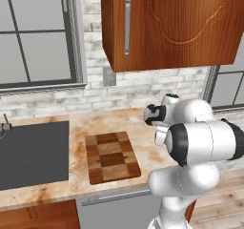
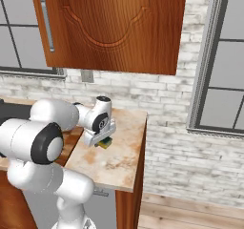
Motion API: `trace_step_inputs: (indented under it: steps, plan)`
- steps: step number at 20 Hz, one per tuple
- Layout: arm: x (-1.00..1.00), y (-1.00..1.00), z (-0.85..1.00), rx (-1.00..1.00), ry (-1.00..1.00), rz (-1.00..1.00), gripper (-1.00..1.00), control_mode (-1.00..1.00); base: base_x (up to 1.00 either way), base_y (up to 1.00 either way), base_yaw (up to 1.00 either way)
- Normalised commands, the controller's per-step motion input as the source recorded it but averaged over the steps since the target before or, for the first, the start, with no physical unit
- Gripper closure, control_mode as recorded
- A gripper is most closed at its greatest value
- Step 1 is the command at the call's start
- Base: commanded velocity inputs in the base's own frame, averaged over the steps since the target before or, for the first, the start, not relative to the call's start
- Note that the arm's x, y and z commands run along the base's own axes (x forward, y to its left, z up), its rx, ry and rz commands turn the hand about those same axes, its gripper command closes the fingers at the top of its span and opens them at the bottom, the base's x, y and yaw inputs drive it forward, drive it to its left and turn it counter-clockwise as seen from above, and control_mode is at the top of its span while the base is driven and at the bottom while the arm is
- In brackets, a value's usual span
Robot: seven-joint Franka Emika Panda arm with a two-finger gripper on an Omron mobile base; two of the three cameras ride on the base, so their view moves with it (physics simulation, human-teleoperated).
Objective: Pick up the sponge from the counter and clean the cutting board by briefly scrubbing or pressing down on the cutting board. Once finished, release the sponge.
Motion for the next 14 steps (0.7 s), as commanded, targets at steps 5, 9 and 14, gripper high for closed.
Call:
trace_step_inputs:
  steps: [5,9,14]
  plan:
    - [0.04,0.03,-0.66,-0.01,0.01,0.0,-1.0,-1.0,0.0,0.0,0.0]
    - [0.0,0.2,-0.66,-0.01,0.0,0.0,-1.0,-1.0,0.0,0.0,0.0]
    - [-0.15,0.12,-0.33,0.0,-0.03,0.0,-1.0,-1.0,0.0,0.0,0.0]
